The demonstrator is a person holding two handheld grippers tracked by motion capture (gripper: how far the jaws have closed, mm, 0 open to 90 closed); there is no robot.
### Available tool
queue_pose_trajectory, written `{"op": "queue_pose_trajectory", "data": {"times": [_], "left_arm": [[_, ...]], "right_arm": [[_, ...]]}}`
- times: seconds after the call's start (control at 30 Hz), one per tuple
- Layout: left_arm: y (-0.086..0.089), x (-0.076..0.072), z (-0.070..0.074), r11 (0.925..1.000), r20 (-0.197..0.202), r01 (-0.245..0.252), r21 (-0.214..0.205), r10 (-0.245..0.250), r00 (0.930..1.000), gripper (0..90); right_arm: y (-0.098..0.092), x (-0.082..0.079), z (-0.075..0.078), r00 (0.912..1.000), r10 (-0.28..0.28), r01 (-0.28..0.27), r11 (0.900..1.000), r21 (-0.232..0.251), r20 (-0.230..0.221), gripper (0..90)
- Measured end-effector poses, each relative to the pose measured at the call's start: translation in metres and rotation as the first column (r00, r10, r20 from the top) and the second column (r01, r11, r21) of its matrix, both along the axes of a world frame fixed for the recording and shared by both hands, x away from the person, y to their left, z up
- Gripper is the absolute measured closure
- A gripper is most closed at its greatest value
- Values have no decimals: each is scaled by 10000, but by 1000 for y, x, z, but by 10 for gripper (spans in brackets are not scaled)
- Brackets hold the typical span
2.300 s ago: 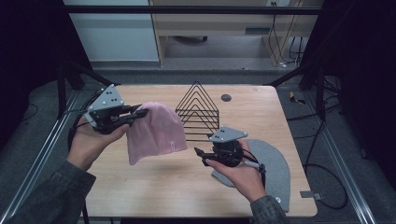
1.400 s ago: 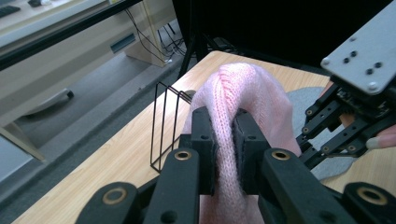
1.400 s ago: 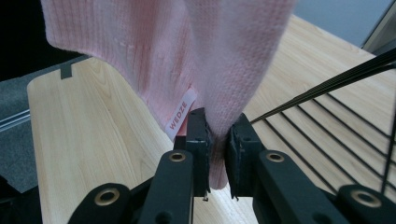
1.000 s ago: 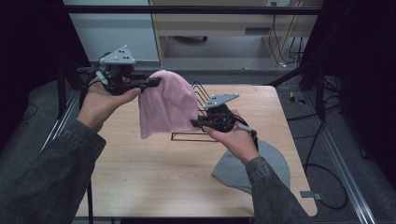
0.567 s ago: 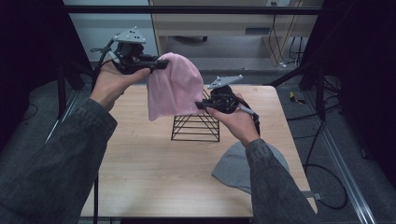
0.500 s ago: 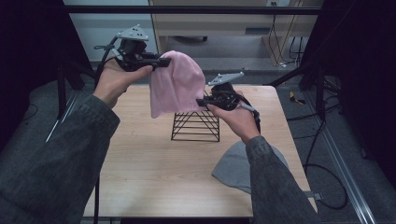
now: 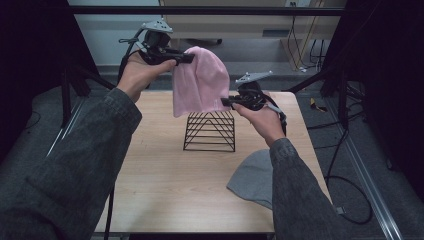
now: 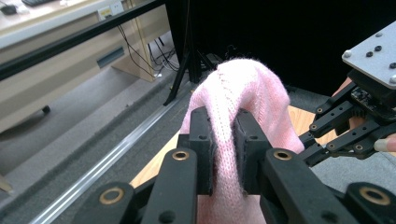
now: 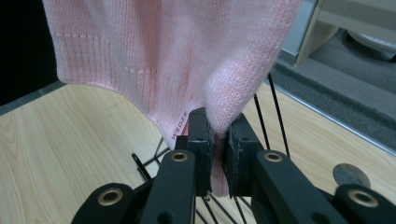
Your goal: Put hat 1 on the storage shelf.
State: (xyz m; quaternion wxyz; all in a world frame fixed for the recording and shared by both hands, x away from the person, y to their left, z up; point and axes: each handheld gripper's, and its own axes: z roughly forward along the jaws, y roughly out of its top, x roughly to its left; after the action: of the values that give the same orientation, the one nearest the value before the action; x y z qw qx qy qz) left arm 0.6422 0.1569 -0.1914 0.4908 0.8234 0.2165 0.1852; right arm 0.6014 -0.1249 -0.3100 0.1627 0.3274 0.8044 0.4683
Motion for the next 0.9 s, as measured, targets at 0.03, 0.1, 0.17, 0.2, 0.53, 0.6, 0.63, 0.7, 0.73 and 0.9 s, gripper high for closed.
{"op": "queue_pose_trajectory", "data": {"times": [0.03,0.1,0.17,0.2,0.53,0.6,0.63,0.7,0.73,0.9], "left_arm": [[0,2,-2,10000,-52,10,9,-10,10000,792],[0,2,-3,9999,-91,-13,-103,12,10000,793],[-1,3,-3,9999,-112,-11,-133,10,9999,793],[-1,2,-4,10000,-104,47,-62,-48,9999,792],[-13,-4,-17,9990,16,280,343,-280,9996,793],[-16,-6,-26,9988,159,325,353,-331,9993,793],[-16,-6,-26,9988,159,325,353,-331,9993,793],[-21,-11,-32,9988,383,430,231,-438,9983,793],[-23,-12,-33,9982,430,442,401,-459,9980,793],[-29,-13,-45,9968,182,531,597,-542,9984,793]], "right_arm": [[-1,0,-3,10000,-10,10,10000,-49,-56,822],[-3,-1,-4,9999,-62,63,10000,26,-89,822],[-3,-1,-5,9999,-80,81,10000,37,-100,823],[-3,-2,-6,9999,-81,81,10000,3,-82,823],[-12,-11,-31,9997,-244,243,9992,-309,-22,824],[-15,-12,-37,9995,-328,327,9990,-312,-32,823],[-16,-13,-40,9994,-348,347,9990,-295,-34,821],[-18,-14,-45,9993,-363,362,9992,-158,-65,817],[-19,-15,-47,9993,-363,361,9992,-179,-92,816],[-21,-18,-59,9982,-599,593,9962,-632,-70,808]]}}
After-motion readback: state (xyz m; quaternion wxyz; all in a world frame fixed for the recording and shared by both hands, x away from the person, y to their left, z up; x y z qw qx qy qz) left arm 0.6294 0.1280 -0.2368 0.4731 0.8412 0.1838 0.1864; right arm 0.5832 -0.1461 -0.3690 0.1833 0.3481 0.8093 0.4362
